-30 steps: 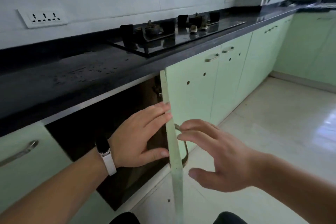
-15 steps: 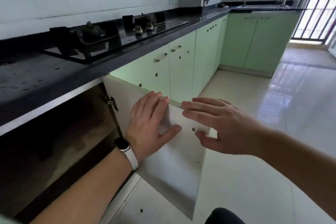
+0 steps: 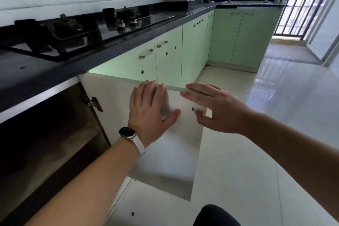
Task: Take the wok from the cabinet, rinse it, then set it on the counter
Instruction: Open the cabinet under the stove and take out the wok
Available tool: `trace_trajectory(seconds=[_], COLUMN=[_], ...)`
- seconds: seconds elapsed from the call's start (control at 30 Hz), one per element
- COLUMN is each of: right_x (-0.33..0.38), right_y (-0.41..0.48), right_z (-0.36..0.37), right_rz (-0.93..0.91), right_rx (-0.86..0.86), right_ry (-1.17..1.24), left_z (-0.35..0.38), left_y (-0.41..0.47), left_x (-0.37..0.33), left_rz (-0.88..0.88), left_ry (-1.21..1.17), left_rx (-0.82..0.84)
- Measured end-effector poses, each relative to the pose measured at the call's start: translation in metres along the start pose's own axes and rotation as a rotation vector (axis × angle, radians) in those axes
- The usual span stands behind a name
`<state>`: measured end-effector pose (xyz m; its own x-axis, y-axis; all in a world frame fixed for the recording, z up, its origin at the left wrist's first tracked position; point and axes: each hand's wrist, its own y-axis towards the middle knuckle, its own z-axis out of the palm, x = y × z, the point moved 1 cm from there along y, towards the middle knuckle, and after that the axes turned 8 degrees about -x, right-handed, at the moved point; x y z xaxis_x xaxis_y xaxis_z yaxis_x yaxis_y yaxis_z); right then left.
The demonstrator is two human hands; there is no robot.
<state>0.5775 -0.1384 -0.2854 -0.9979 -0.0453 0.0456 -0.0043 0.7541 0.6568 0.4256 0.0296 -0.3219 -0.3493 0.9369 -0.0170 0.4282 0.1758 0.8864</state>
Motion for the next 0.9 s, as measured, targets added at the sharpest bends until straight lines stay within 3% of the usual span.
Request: trace_trajectory(seconds=[0.27, 0.4, 0.57, 0.9], right_x=[0.014, 0.037, 0.081, 0.163], right_y=[0.0, 0.007, 0.024, 0.067], right_z=[-0.006, -0.006, 0.008, 0.082], right_rz=[0.024, -0.019, -0.098, -0.12], right_rx=[0.04, -0.056, -0.107, 0.243], right_ry=[-0.145, -0.282, -0.281, -0.035], left_z=[-0.013, -0.038, -0.079, -0.226], left_y=[-0.001, -0.001, -0.016, -0.029], left_x=[-0.003, 0.0, 0.027, 0.151], left_rz=[-0.018, 0.012, 0.011, 0.095], left_ry=[-0.03, -0.007, 0.102, 0.614], left_rx=[0.125, 0.246, 0.348, 0.588])
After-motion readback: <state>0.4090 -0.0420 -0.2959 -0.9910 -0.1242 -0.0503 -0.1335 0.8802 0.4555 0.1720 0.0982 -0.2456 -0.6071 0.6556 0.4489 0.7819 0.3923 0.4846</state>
